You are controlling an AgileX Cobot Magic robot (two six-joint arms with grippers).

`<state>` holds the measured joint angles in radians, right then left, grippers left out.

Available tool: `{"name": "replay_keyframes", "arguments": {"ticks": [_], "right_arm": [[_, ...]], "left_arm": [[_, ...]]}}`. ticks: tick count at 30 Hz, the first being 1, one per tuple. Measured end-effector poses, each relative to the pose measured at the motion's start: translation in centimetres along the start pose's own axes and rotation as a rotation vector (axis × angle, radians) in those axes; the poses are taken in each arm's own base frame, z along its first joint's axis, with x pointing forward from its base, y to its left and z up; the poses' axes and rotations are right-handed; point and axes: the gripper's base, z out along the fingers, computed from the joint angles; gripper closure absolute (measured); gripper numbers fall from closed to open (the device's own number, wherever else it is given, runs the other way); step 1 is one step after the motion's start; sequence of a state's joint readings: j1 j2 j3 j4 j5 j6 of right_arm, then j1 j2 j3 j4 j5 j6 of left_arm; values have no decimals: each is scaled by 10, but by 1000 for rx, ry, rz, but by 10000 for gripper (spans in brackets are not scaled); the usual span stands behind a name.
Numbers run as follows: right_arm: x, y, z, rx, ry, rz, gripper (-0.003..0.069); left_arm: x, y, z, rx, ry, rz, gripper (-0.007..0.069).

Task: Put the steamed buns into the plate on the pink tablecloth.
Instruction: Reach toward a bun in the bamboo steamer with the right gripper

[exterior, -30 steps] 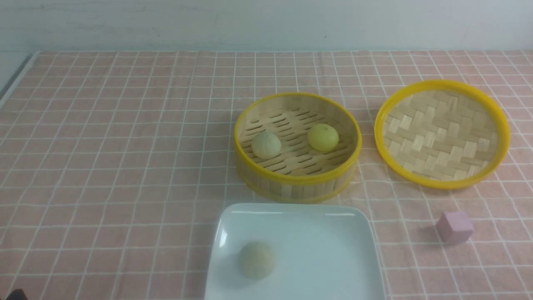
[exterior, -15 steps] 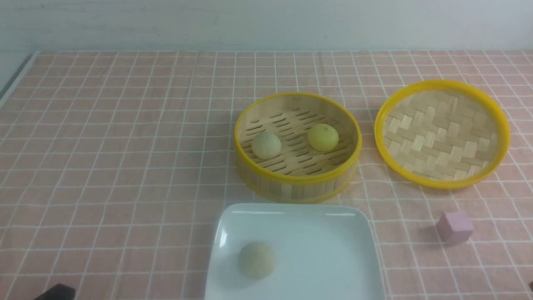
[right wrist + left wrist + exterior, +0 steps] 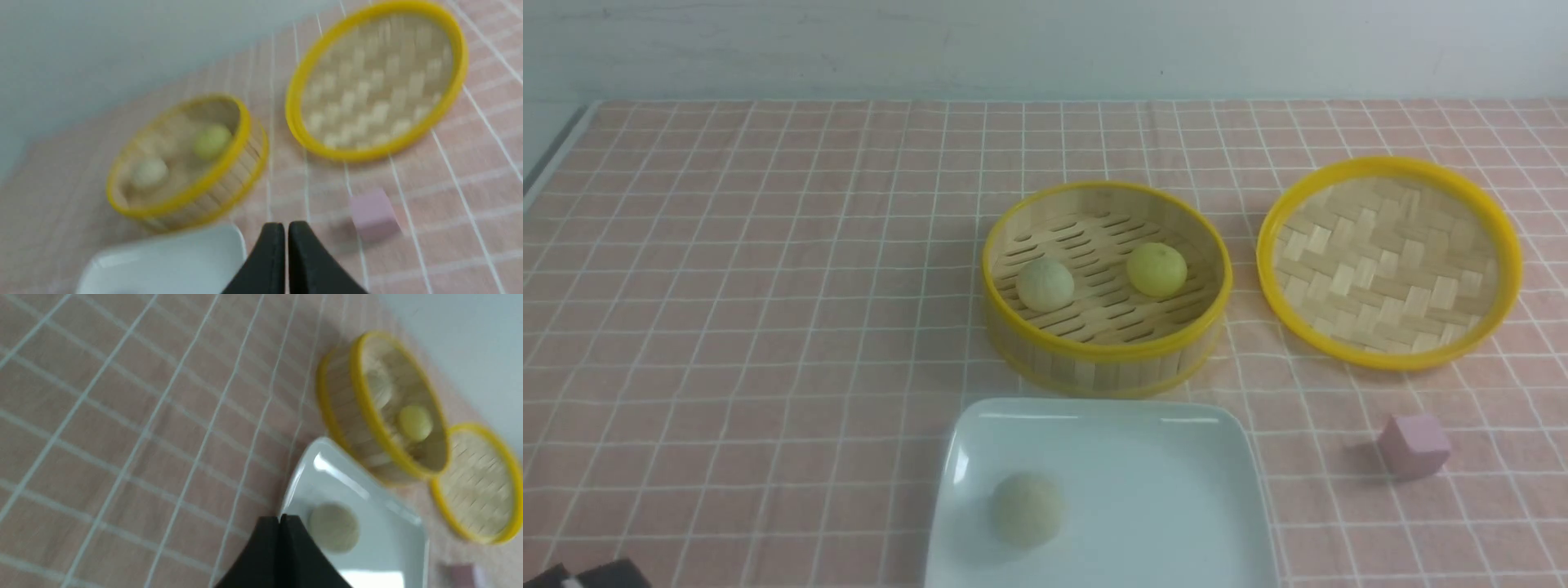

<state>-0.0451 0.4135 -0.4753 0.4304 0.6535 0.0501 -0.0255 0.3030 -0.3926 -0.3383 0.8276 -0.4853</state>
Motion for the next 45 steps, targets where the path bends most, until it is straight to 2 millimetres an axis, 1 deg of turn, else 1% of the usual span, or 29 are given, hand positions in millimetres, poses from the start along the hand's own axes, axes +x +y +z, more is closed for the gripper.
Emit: {"name": "replay_keyframes", "arguments": {"ticks": [2,4,6,8,11,12,15,16,18,19,21,22,23,25,27,28,29,30,31,32,35,37,38,40,41,42,43,44,45], "right_arm": [[-14,2,19,75,248,-39,659],[-21,1,38,113,431,-46,659],[-27,2,58,102,571,-33,659],[-31,8,79,9,670,-7,649],[-43,28,104,-177,678,-27,612],[-48,35,115,-235,670,-49,585],[-63,58,145,-315,636,-121,509],[-66,65,162,-325,640,-140,468],[-70,75,179,-333,631,-162,431],[-74,84,197,-334,617,-182,400],[-78,95,221,-330,601,-222,377],[-81,97,221,-332,591,-230,377],[-80,100,234,-321,596,-248,370],[-85,112,275,-270,596,-341,363],[-82,112,288,-245,609,-361,363],[-80,113,310,-199,613,-403,362],[-80,112,312,-189,613,-417,363],[-80,114,327,-160,606,-441,363],[-77,113,335,-148,613,-449,363],[-71,113,355,-121,609,-480,363],[-60,110,382,-106,606,-513,378],[-56,108,389,-102,606,-513,393],[-51,105,395,-97,606,-514,423],[-46,102,401,-91,612,-508,481],[-46,103,402,-91,613,-497,555],[-47,104,400,-94,612,-488,599],[-46,104,400,-94,614,-487,606],[-49,107,396,-100,616,-482,638],[-51,111,390,-106,631,-483,650]], "left_arm": [[-8,-7,5,-85,133,64,625],[-15,-12,12,-143,240,132,625],[-21,-15,21,-173,310,176,625],[-27,-17,30,-188,367,217,625],[-31,-21,39,-181,410,237,625],[-31,-21,41,-180,422,239,624],[-32,-20,45,-186,441,242,617],[-32,-20,45,-187,441,241,615],[-32,-21,46,-185,439,239,608],[-33,-21,46,-184,437,239,602],[-33,-21,45,-183,434,240,594],[-33,-21,45,-183,434,240,594],[-34,-22,45,-182,431,241,592],[-34,-22,46,-181,430,240,586],[-34,-22,46,-181,430,240,584],[-34,-22,46,-181,430,240,582],[-34,-22,46,-181,430,240,582],[-34,-22,46,-181,430,240,578],[-34,-22,46,-181,430,240,577],[-34,-22,46,-180,429,240,574],[-34,-22,46,-180,428,240,571],[-34,-22,46,-180,428,240,570],[-34,-22,46,-180,428,240,568],[-34,-22,46,-180,427,240,566],[-34,-22,46,-180,427,240,564],[-34,-22,46,-180,427,240,563],[-34,-22,46,-180,427,240,563],[-34,-22,46,-180,427,240,561],[-34,-22,46,-180,427,240,559]]}}
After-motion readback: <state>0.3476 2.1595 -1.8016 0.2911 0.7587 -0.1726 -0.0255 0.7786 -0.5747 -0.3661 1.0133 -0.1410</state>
